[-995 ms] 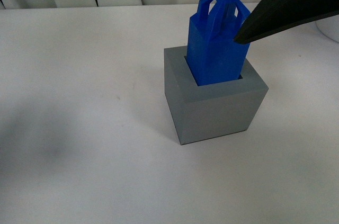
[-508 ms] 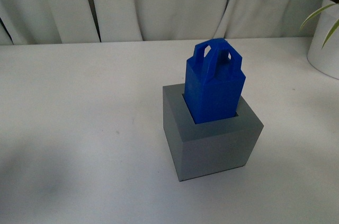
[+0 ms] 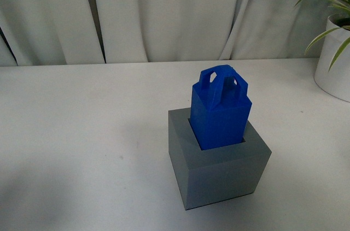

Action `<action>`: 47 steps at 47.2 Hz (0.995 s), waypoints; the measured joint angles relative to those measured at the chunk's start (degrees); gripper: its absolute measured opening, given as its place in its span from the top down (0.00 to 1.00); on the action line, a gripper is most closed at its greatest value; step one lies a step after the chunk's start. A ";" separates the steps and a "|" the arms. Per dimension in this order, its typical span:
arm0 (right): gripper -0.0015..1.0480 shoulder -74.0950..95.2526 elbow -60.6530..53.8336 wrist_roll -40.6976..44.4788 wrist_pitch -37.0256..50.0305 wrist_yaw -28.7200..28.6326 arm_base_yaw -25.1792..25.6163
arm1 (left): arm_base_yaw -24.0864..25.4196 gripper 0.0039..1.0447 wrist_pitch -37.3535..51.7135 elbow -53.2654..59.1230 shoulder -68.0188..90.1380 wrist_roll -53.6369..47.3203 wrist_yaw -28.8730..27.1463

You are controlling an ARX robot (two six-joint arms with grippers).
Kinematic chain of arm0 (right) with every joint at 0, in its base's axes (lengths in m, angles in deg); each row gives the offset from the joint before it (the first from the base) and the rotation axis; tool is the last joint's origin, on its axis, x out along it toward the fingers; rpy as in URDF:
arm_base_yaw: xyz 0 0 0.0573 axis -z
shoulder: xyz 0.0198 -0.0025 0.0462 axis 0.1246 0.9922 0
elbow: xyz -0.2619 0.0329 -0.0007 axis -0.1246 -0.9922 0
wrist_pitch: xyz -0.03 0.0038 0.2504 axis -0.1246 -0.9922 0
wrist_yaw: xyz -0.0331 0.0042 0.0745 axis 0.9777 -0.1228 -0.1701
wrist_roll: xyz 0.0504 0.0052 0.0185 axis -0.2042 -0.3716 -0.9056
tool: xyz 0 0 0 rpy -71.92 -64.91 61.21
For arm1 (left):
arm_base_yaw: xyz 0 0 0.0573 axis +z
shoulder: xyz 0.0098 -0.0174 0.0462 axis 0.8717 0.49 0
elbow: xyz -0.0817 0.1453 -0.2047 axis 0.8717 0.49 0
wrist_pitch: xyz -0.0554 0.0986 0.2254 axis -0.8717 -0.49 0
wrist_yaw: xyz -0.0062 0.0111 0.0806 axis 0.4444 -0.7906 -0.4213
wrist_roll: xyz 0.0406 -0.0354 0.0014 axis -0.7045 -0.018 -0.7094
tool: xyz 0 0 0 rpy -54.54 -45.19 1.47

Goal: Insert blue part into gray base

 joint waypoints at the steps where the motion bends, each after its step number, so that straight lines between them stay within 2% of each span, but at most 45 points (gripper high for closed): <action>1: 0.40 -0.90 -1.11 -2.05 2.01 2.60 0.28 | 0.00 0.06 0.00 0.00 0.00 0.02 -0.02; 4: 0.52 -3.10 -2.95 -5.09 3.02 3.50 1.05 | 0.00 0.06 0.00 0.00 0.00 0.02 0.02; 8: 0.69 -5.66 -5.51 -6.67 2.69 -1.62 4.11 | 0.00 0.06 0.00 0.00 0.00 0.02 0.02; 12: 0.86 -8.15 -7.34 -7.45 1.92 -1.60 5.84 | 0.00 0.06 0.00 0.00 0.00 0.02 -0.15; 16: 0.99 -10.21 -8.55 -7.56 1.18 -1.88 5.90 | 0.00 0.06 0.00 0.00 0.00 0.02 -0.09; 47: 0.98 -26.75 -14.73 -7.87 -8.50 -1.99 5.97 | 0.00 0.06 0.00 0.00 0.00 0.00 0.00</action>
